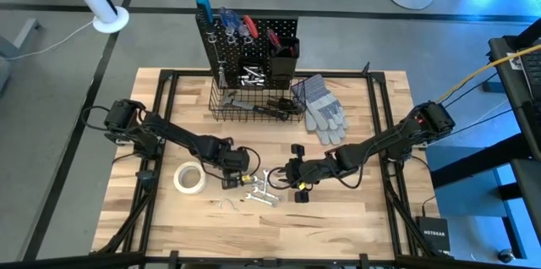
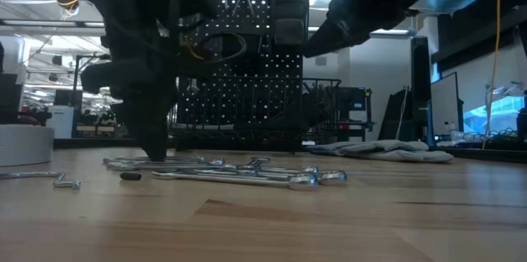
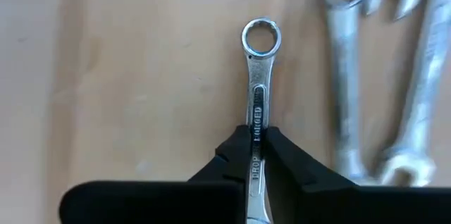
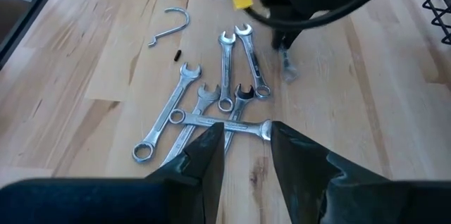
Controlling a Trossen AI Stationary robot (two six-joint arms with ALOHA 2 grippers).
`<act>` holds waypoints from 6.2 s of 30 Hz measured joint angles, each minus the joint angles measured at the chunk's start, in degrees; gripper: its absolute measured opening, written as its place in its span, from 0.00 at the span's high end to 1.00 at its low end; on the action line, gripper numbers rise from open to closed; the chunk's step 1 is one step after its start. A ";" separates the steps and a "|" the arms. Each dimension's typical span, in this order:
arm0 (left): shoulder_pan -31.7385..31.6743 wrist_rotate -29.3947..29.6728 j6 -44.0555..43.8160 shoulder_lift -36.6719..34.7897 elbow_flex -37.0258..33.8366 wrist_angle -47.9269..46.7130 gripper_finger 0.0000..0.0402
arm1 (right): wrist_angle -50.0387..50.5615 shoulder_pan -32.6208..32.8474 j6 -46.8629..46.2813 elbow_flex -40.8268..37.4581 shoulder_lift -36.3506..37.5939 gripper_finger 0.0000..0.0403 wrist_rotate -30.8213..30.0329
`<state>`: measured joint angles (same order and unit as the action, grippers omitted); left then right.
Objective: Hang tools onto peg board
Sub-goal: Hang the wrench on the peg board
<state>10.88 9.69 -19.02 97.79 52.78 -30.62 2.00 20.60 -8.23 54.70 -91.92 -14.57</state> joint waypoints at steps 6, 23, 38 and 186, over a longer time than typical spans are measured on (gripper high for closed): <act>1.68 3.93 -1.05 -4.57 -0.03 -1.80 0.97 | 0.39 0.00 0.00 -0.02 0.00 0.70 0.00; 5.37 13.69 -4.53 -21.85 0.06 -9.33 0.99 | 1.20 -0.01 -0.02 -0.02 0.00 0.70 -1.05; 10.76 1.76 -1.97 -10.28 0.06 -8.92 0.69 | 1.18 0.00 -0.11 -0.02 0.00 0.70 -1.05; -10.23 50.89 12.26 -42.55 -28.18 33.73 0.95 | 4.13 0.00 -0.48 -0.02 0.00 0.70 -2.99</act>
<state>0.64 60.58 -6.76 55.24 24.60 3.11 6.13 20.60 -8.71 54.68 -91.92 -17.56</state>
